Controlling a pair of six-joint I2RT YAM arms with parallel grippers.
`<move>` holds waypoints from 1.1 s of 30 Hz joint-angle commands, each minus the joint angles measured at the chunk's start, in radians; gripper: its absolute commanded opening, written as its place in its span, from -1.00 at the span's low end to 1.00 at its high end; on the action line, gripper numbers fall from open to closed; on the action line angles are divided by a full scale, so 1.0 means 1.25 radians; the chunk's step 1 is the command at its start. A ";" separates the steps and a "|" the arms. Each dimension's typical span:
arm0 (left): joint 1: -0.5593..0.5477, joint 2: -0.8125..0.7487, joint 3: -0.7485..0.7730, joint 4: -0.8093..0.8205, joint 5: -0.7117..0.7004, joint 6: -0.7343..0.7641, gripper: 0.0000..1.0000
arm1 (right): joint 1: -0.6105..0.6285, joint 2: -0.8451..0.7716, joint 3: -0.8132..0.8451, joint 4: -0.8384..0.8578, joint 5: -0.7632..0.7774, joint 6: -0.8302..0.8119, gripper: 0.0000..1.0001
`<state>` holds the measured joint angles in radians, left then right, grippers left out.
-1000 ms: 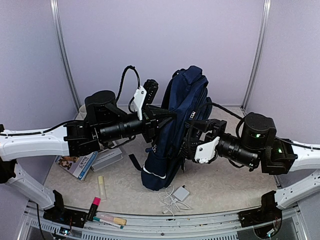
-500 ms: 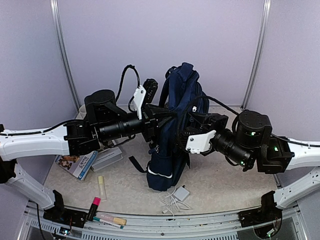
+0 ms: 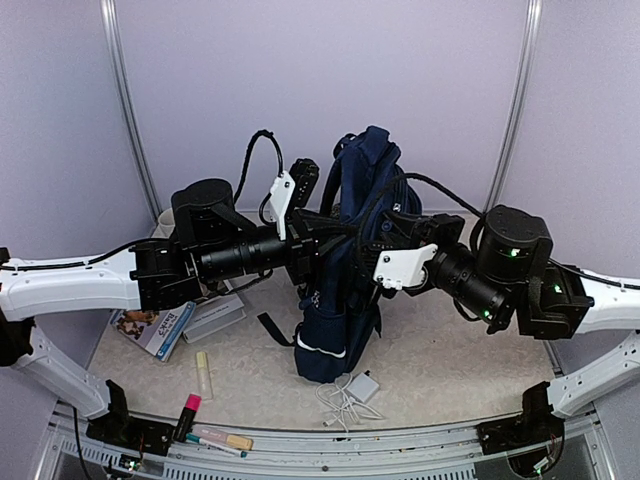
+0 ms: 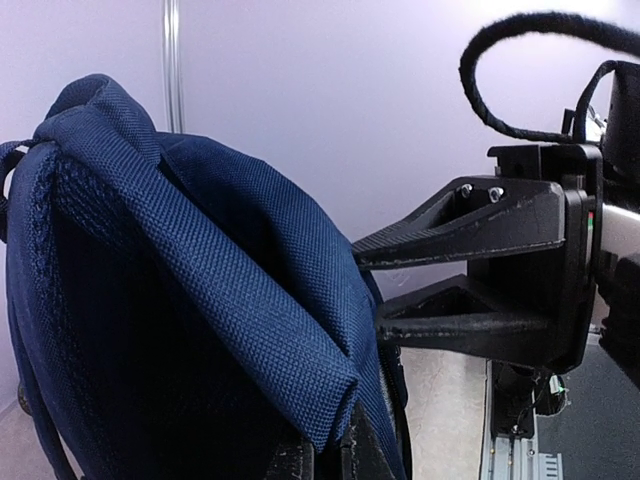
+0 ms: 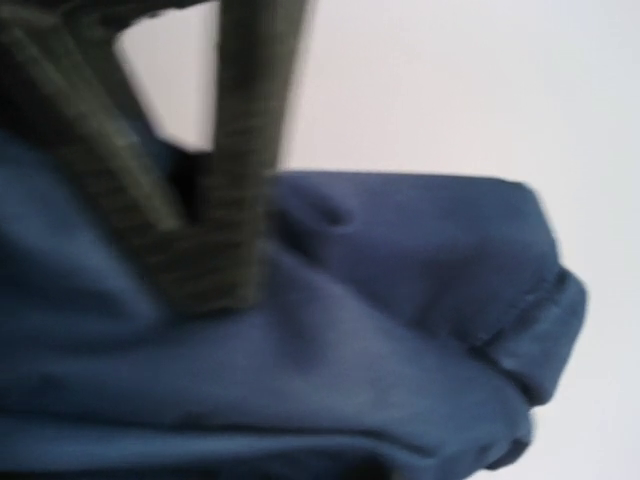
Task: Pack the student bag
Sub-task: Unzip the second largest pocket of the student bag.
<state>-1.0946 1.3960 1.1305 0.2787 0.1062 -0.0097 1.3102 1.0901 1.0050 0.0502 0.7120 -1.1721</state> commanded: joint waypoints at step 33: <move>-0.009 -0.070 -0.014 0.076 0.040 0.056 -1.00 | -0.313 -0.120 0.089 -0.168 -0.523 0.626 -1.00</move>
<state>-1.1004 1.3769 1.1103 0.2600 0.1383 0.0254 0.9989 0.9710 1.1320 -0.2352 0.1627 -0.4961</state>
